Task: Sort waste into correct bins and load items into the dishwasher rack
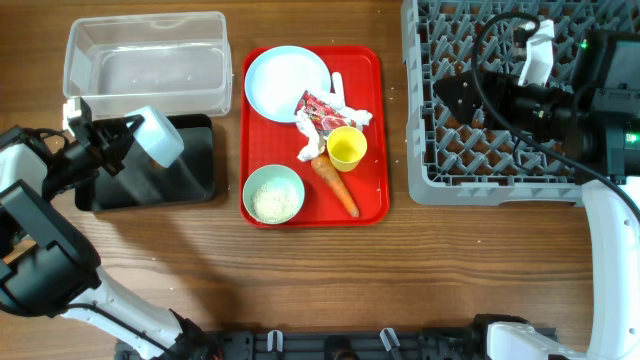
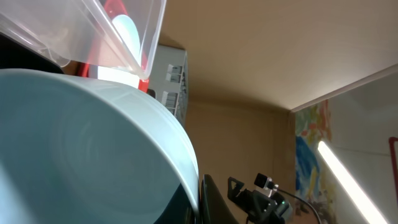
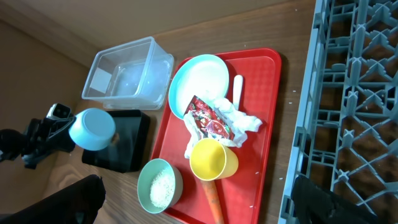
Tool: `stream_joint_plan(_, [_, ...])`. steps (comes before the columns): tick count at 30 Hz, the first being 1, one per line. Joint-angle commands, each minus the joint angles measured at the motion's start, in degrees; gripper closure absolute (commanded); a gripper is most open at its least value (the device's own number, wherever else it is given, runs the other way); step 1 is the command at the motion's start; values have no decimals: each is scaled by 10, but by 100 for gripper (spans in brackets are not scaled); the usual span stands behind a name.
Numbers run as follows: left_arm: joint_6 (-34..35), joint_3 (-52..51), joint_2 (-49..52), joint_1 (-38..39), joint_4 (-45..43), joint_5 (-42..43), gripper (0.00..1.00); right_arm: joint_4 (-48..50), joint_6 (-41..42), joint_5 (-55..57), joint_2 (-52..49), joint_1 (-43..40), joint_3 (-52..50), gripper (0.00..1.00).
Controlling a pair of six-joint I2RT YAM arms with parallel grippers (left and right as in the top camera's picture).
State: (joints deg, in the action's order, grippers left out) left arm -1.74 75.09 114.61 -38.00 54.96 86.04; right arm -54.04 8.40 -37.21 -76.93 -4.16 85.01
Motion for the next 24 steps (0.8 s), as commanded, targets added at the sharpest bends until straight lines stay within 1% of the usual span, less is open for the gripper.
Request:
stream_joint_plan(1, [7, -3, 5, -3, -4, -6, 96, 0, 6, 4, -5, 2, 8, 0])
stream_joint_plan(3, [7, -3, 5, -1, -3, 2, 96, 1, 6, 4, -5, 2, 8, 0])
stream_joint_plan(5, [-6, -3, 5, 1, -3, 43, 96, 5, 6, 11, -5, 2, 8, 0])
stream_joint_plan(8, [-11, -1, -7, 9, 0, 43, 96, 5, 6, 23, -5, 2, 8, 0])
stream_joint_plan(11, [-41, -1, -47, 44, -1, 35, 96, 7, 5, 39, -5, 2, 8, 0])
stream_joint_plan(12, [-40, 1, -66, 61, -1, 17, 96, 8, 5, 40, -5, 2, 8, 0])
stream_joint_plan(14, [-37, 11, -122, 119, -1, -76, 96, 9, 3, 49, -5, 2, 8, 0])
stream_joint_plan(16, [-32, 17, -177, 197, -9, -193, 96, 9, -10, 53, -5, 2, 8, 0])
stream_joint_plan(18, [19, 17, -213, 283, -34, -345, 96, 9, -10, 53, -5, 2, 8, 0])
stream_joint_plan(21, [81, 17, -227, 427, -75, -590, 96, 9, -10, 55, -5, 2, 8, 0])
stream_joint_plan(24, [87, 17, -208, 543, -112, -773, 96, 7, -10, 64, -5, 2, 8, 0])
